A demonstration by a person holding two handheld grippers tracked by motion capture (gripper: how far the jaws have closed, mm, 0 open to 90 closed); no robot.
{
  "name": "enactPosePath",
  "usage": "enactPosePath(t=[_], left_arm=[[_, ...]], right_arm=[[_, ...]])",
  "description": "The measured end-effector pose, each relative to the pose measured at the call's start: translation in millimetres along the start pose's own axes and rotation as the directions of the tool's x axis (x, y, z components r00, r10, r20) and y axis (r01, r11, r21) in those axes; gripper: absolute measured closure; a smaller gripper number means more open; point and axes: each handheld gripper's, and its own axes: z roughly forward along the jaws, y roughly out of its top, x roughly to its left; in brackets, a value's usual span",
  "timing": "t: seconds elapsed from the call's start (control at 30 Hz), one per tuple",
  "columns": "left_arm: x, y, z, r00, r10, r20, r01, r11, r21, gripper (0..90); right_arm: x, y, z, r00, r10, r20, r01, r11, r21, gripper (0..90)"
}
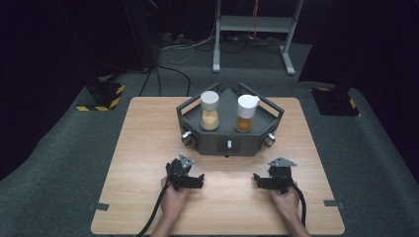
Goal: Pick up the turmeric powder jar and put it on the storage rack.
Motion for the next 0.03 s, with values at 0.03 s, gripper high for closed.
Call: enactPosePath(t=[0.03], left_arm=[[0.0,0.1,0.0,1.0000,0.001,0.000,-0.001,1.0000,0.000,2.4]], right_arm=[[0.0,0.0,0.0,1.0000,0.000,0.000,0.000,1.000,0.000,10.1]])
